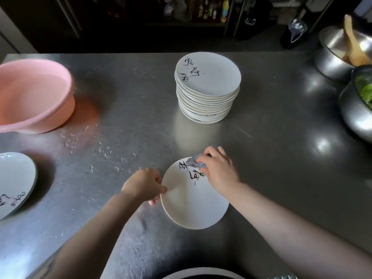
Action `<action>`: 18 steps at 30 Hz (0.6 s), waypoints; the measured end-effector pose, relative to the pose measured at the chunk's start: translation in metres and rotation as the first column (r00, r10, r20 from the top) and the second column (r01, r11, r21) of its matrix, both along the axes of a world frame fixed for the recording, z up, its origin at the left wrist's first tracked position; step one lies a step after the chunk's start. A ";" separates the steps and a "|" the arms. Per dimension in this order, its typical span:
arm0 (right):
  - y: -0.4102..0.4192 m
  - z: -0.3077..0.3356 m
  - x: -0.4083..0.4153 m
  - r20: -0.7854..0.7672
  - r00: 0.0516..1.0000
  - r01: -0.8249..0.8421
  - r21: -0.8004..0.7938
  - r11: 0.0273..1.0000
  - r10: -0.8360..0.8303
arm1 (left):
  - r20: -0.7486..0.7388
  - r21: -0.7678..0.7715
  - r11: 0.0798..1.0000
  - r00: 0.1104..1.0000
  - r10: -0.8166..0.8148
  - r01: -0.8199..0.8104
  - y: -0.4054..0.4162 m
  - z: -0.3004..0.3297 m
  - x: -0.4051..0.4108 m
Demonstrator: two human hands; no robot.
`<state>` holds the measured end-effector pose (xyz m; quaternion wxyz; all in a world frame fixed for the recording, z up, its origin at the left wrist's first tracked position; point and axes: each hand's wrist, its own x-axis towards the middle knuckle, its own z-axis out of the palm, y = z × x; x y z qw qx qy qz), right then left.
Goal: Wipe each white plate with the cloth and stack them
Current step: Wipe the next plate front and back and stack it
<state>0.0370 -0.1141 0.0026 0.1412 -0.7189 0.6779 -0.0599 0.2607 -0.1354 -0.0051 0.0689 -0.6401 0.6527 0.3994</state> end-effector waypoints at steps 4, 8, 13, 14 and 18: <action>-0.005 0.001 0.015 0.087 0.993 -0.074 0.000 0.997 0.074 | 0.098 -0.228 0.974 0.995 0.026 -0.003 -0.010 0.006 -0.020; -0.008 0.001 0.014 0.077 0.987 -0.143 -0.002 0.990 0.143 | 0.019 -0.202 0.972 0.992 0.125 -0.119 -0.011 0.003 -0.033; -0.003 0.005 -0.015 0.004 1.000 -0.023 0.069 0.997 0.023 | -0.067 -0.177 0.939 0.956 0.286 -0.293 0.003 0.000 -0.022; 0.002 0.006 -0.018 -0.013 1.000 -0.006 0.092 0.996 0.007 | -0.086 -0.191 0.929 0.948 0.306 -0.317 0.005 0.000 -0.022; 0.036 0.012 -0.020 -0.054 0.998 0.038 0.197 0.980 -0.028 | -0.152 -0.196 0.896 0.915 0.373 -0.398 0.017 0.001 -0.024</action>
